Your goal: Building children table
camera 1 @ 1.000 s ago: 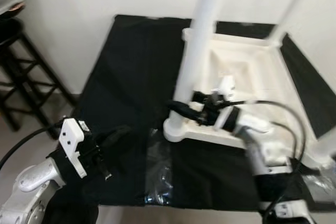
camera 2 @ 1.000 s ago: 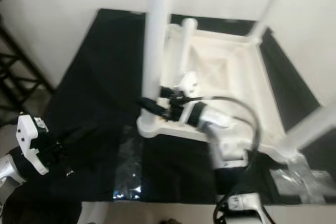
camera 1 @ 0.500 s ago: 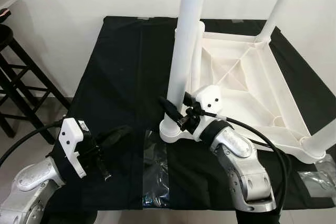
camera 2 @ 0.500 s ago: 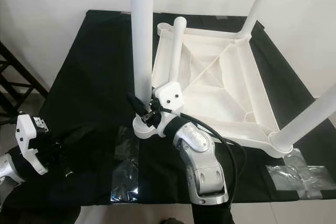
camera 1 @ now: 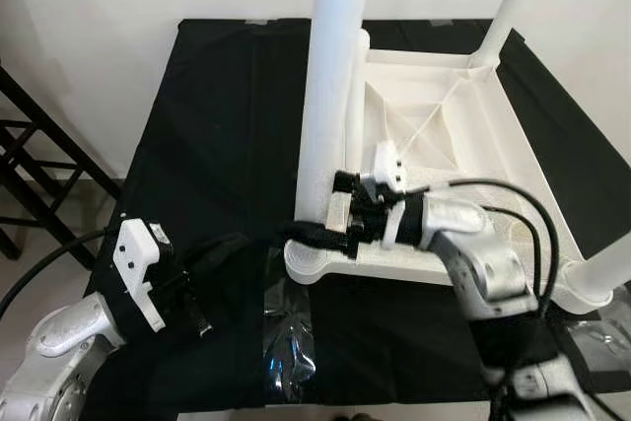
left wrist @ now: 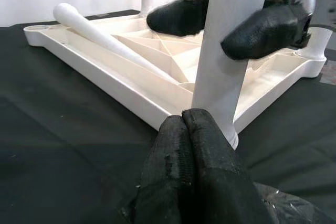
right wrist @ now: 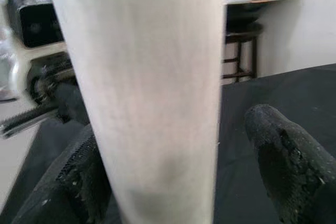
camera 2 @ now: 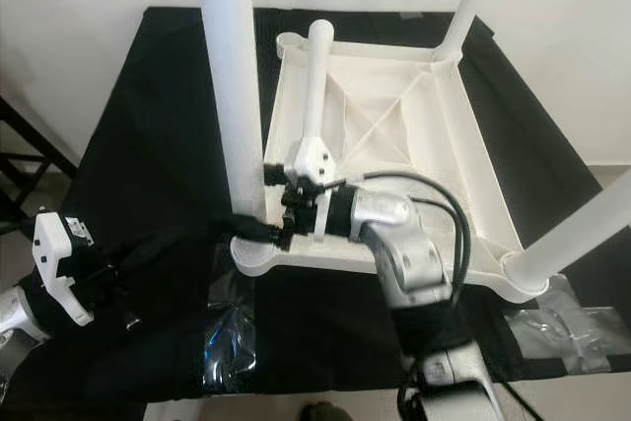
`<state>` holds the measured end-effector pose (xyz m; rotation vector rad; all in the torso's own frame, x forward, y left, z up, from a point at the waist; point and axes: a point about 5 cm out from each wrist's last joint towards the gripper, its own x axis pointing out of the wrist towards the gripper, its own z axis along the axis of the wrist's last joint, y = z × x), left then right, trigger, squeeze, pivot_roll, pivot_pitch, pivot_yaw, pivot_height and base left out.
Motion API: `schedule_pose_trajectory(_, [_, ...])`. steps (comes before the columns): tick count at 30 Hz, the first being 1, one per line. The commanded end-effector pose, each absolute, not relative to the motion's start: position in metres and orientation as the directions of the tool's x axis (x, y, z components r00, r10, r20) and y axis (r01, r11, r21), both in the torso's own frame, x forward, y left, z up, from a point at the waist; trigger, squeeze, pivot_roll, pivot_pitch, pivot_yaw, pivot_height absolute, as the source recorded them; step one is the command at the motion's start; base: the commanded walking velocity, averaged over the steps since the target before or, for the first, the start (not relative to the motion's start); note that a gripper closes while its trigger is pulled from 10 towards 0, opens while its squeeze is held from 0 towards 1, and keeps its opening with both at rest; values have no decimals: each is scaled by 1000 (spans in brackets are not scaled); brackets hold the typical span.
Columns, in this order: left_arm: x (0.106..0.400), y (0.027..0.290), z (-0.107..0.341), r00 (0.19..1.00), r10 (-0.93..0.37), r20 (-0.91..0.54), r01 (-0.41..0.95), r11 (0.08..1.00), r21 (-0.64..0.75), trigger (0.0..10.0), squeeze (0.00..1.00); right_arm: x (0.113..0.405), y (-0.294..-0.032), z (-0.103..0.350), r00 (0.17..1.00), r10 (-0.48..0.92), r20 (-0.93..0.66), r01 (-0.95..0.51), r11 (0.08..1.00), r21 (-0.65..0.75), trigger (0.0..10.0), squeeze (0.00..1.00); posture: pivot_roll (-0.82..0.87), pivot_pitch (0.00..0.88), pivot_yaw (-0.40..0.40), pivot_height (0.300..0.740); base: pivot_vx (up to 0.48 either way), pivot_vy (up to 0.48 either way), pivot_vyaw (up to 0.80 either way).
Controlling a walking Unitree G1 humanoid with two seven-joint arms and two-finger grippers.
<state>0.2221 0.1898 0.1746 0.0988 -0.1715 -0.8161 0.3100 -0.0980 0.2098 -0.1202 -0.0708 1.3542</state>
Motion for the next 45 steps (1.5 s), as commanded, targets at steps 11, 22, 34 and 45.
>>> schedule_pose_trajectory(11, [221,188,170,673,-732,102,719,681,141,10000,0,334,-105,214,42,996,-83,-997,36,-70,0,0,107,139,-62,740,0,0,0])
schedule_pose_trajectory(22, [220,186,171,672,-732,111,719,681,140,10000,0,317,-128,189,149,979,-136,-987,139,-80,0,0,82,148,-79,740,0,0,0])
schedule_pose_trajectory(34, [218,190,172,671,-734,108,720,679,142,10000,0,239,-157,141,922,316,-225,-338,939,-65,0,0,33,177,-81,740,0,0,0])
schedule_pose_trajectory(45, [216,190,171,678,-728,105,713,685,146,10000,0,271,-177,163,971,187,-150,-217,950,-223,10000,0,70,158,-91,740,0,0,0])
